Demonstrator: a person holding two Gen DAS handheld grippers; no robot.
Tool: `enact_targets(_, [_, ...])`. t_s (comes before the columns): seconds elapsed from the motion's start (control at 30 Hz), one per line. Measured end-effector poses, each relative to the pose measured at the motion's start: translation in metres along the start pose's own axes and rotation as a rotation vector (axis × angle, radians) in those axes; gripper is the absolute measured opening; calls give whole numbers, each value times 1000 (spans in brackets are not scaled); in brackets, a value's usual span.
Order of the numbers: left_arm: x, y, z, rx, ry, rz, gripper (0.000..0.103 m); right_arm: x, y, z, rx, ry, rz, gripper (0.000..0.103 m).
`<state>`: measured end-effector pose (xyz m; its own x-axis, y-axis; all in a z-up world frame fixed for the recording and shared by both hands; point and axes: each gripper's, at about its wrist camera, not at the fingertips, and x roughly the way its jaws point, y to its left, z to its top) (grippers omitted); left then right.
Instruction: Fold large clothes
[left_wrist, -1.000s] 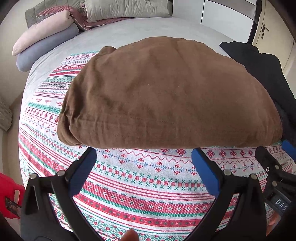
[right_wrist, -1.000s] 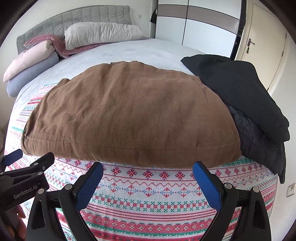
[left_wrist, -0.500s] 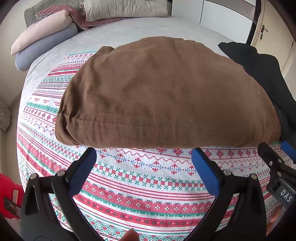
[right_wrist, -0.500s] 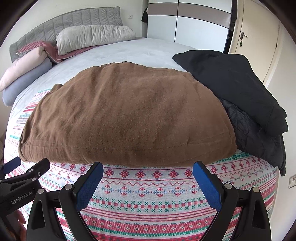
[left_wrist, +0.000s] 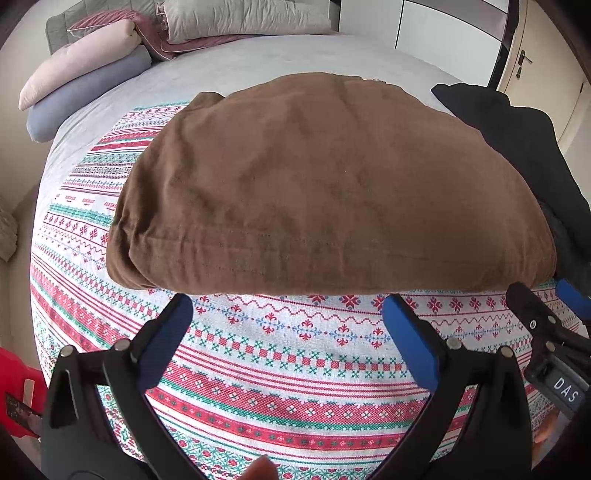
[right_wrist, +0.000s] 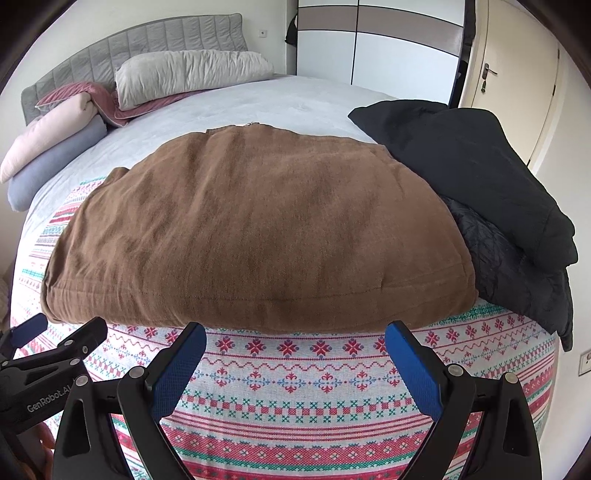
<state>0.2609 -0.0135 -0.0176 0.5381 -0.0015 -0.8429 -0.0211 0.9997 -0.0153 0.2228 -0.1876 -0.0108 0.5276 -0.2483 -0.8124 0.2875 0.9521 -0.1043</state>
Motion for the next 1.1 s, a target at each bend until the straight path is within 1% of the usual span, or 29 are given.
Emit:
enact_targets(0.5, [0, 1, 1, 2, 3, 5, 102, 4, 3, -1, -7, 16, -4, 98])
enact_targets(0.9, [4, 3, 0, -10, 15, 42, 102, 7, 3, -1, -16, 23, -13, 98])
enact_targets(1.1, [2, 6, 0, -18, 8, 29, 102, 8, 4, 0, -20, 23, -15, 98])
